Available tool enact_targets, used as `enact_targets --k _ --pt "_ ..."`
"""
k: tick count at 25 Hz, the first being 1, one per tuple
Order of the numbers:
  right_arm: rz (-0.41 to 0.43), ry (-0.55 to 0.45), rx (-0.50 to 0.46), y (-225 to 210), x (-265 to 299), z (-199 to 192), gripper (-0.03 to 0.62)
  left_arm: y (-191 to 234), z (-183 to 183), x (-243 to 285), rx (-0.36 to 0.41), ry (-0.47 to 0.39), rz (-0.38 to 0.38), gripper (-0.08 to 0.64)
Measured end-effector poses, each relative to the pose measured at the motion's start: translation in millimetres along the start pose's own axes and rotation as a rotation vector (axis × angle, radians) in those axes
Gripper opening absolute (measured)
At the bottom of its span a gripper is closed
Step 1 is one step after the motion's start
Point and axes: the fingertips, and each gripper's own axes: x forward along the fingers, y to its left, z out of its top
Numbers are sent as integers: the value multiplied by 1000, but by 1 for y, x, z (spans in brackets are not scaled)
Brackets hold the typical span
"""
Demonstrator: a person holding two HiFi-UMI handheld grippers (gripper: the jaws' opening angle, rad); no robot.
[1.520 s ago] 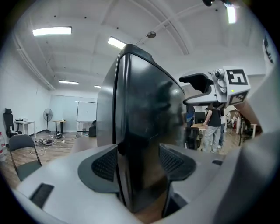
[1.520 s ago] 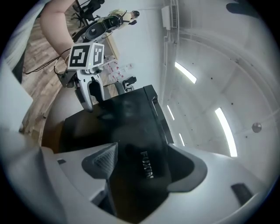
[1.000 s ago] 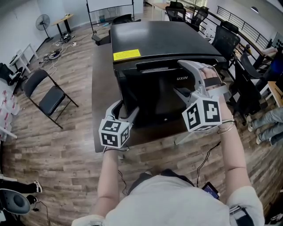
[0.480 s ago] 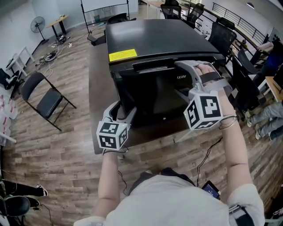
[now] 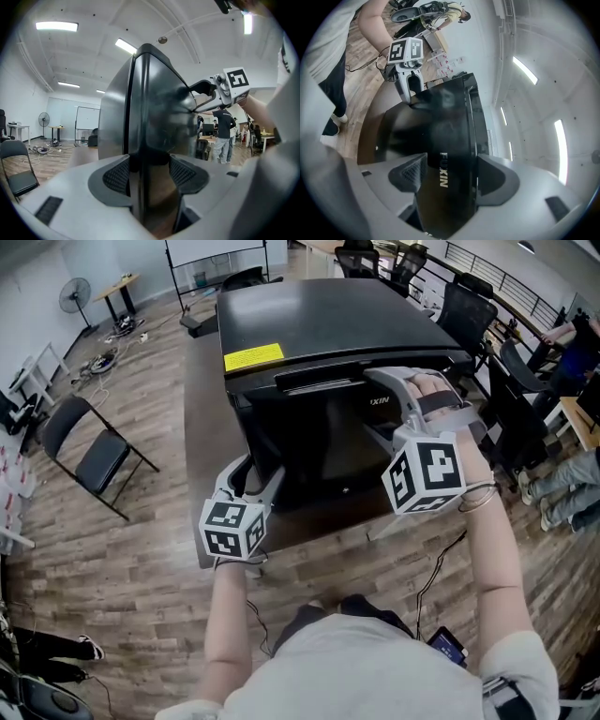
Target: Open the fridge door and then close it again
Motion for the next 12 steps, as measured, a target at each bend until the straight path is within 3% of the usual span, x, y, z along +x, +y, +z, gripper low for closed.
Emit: enact_targets --k 12 --pt "-6 11 -2 3 -3 0 319 -3 -2 -4 -8 11 -1 245"
